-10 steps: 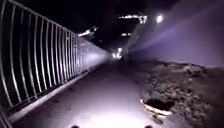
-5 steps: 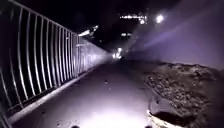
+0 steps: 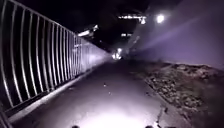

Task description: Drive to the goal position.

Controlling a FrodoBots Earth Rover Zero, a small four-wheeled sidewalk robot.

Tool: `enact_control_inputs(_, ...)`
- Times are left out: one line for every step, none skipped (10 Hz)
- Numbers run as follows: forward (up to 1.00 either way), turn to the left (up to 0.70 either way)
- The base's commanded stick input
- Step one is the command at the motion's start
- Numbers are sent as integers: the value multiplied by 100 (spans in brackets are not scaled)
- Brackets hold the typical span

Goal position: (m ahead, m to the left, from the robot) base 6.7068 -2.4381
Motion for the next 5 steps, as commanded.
enact_control_inputs(50, 0)
enact_control_inputs(50, 0)
enact_control_inputs(50, 0)
enact_control_inputs(50, 0)
enact_control_inputs(50, 0)
